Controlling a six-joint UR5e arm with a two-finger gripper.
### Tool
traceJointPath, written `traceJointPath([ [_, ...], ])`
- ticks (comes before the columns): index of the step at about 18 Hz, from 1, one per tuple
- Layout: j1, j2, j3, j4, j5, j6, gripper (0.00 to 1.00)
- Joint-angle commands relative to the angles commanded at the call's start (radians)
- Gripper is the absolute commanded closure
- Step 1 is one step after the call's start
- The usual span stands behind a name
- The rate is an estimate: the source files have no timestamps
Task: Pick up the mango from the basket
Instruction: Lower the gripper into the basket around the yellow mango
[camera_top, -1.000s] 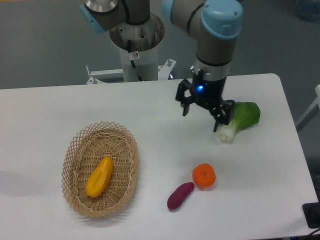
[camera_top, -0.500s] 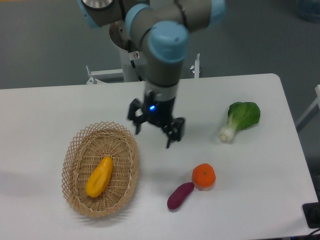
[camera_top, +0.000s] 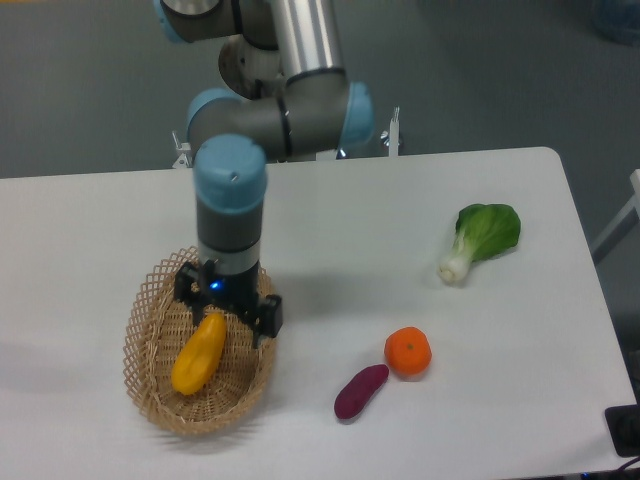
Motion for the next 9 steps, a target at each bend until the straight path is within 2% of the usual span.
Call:
traceJointPath([
  [9, -0.034, -0.055, -0.005, 0.037, 0.016, -0.028, 0.00],
])
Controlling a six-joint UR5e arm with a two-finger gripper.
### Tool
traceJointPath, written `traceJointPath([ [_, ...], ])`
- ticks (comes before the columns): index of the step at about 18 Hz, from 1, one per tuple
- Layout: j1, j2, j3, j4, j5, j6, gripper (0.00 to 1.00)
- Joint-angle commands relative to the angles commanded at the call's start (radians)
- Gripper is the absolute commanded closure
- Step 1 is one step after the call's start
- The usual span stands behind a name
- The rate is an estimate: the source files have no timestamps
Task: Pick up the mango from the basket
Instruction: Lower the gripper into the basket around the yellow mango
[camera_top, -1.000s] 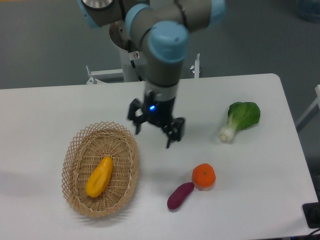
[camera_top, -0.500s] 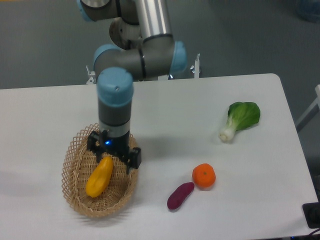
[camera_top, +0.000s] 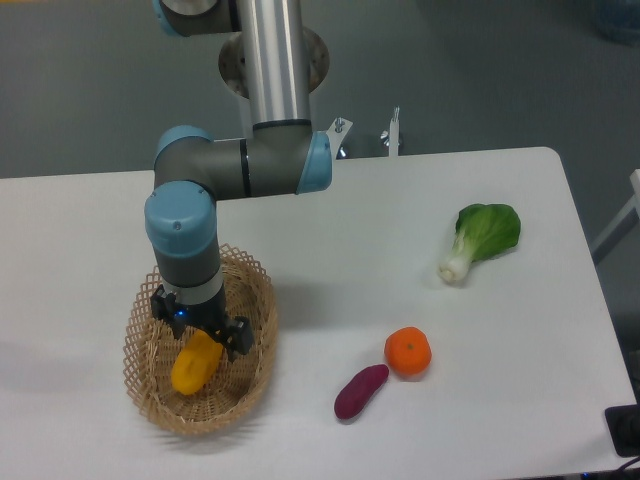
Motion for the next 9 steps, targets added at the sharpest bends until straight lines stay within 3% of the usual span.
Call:
traceJointPath([
  [9, -0.028, -0.035, 0.002, 0.002, 0.040, -0.002, 0.00],
])
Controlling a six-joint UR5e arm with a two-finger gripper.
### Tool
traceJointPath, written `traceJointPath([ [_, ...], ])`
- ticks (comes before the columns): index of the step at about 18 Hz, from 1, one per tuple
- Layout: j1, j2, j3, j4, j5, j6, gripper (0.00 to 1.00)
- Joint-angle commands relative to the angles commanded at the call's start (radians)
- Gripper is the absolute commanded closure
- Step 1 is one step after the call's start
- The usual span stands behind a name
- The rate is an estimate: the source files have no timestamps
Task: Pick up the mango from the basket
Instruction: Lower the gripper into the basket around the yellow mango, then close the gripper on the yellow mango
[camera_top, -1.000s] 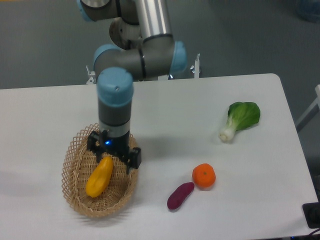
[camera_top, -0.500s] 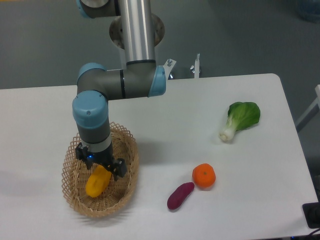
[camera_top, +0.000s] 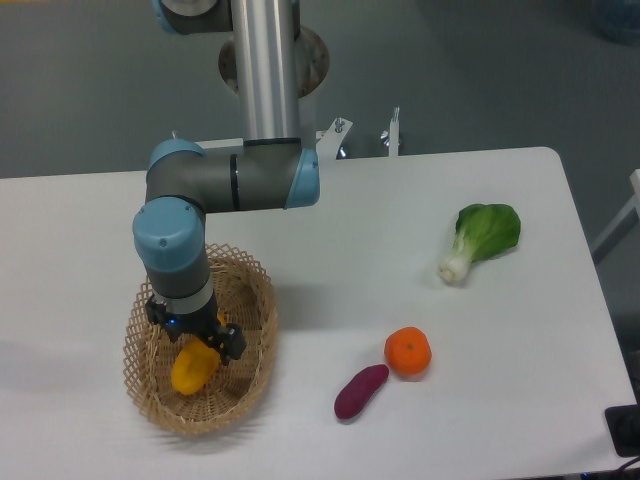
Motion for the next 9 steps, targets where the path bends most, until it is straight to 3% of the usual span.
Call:
traceJointPath([
  [1, 0.000, -0.002, 0.002, 0.000, 0.008, -0.002, 0.00],
  [4, -0.002, -0.003, 0.005, 0.000, 0.031, -0.011, 0.25],
  [9, -0.002, 0.000, 0.003, 0.002, 0.031, -0.008, 0.45],
])
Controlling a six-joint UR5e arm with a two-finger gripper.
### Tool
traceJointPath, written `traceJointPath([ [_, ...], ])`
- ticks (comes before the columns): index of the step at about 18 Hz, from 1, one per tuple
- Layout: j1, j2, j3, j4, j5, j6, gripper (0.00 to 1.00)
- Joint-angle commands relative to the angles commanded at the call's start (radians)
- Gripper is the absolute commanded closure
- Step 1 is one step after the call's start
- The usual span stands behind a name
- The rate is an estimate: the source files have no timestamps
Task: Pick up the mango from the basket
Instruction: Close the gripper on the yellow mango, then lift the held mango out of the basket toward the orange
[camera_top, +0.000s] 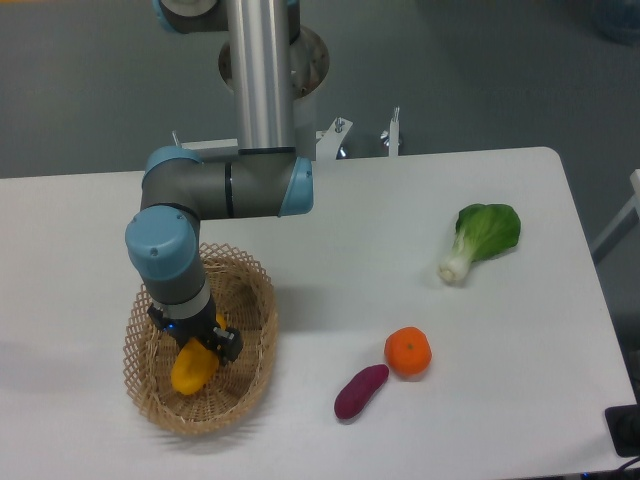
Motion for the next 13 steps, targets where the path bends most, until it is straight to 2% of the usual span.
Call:
traceJointPath([
  [3, 0.000, 0.008, 0.000, 0.002, -0.002, 0.005, 0.52],
  [7, 0.002, 0.020, 0.005, 0.002, -0.003, 0.012, 0.53],
  [10, 0.017, 0.060, 0.011, -0.003, -0.011, 0.041, 0.53],
  [13, 0.083, 0.113, 0.009, -0.018, -0.012, 0.099, 0.53],
])
